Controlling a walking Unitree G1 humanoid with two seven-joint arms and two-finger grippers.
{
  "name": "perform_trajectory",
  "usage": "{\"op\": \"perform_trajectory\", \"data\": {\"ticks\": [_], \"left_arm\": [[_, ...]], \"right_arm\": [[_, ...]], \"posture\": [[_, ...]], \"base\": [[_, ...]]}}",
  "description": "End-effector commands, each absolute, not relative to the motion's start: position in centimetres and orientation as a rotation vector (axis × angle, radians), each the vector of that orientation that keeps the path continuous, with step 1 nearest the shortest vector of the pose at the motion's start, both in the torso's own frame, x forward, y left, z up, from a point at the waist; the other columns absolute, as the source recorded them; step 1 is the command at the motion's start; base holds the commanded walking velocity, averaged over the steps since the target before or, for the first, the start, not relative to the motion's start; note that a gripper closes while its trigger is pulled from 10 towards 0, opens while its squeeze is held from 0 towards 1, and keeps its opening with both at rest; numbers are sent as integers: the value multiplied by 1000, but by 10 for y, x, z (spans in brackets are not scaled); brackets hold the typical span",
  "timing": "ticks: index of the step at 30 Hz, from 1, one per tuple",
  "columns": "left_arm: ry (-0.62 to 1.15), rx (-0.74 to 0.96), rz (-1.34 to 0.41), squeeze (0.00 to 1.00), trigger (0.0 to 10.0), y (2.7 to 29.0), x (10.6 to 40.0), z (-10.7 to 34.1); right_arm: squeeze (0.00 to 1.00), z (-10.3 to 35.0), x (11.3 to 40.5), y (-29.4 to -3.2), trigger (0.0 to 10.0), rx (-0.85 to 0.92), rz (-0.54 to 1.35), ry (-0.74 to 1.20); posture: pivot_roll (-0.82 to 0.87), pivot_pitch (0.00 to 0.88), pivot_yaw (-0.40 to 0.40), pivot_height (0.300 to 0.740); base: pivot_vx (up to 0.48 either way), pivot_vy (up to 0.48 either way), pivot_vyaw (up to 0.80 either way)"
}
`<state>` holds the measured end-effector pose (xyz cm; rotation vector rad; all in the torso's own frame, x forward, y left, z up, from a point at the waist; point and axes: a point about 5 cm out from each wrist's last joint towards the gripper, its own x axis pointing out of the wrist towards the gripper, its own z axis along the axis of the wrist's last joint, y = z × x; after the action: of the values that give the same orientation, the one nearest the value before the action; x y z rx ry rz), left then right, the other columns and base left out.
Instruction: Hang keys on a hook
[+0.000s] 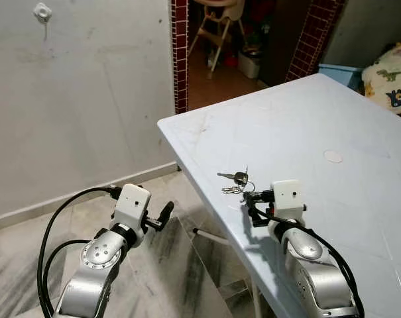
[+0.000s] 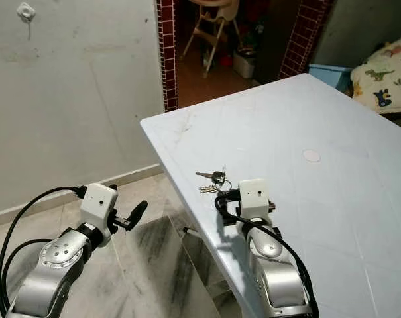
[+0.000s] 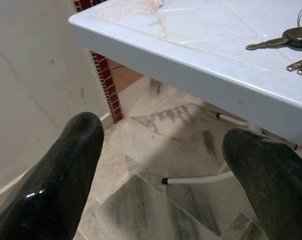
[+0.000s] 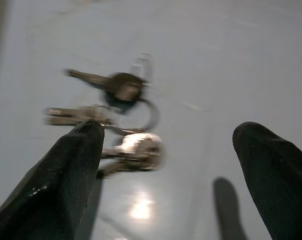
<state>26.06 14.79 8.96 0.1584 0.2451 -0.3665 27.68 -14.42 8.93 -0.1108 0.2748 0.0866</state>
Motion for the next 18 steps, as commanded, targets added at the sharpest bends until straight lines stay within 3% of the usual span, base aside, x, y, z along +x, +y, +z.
{"op": "perform_trajectory", "data": {"ticks": [1, 11, 18], "left_arm": [[245, 169, -377, 0, 10000, 147, 261, 91], [261, 168, -386, 0, 10000, 147, 260, 91], [261, 169, -380, 0, 10000, 148, 262, 91]], "right_arm": [[0, 91, 279, -143, 10000, -135, 73, 260], [0, 84, 272, -136, 10000, -38, 94, 291], [0, 86, 272, -133, 10000, -99, 164, 246]], "posture": [[124, 0, -27, 740], [121, 0, -20, 740], [127, 0, -18, 740]], "base": [[0, 0, 0], [0, 0, 0], [0, 0, 0]]}}
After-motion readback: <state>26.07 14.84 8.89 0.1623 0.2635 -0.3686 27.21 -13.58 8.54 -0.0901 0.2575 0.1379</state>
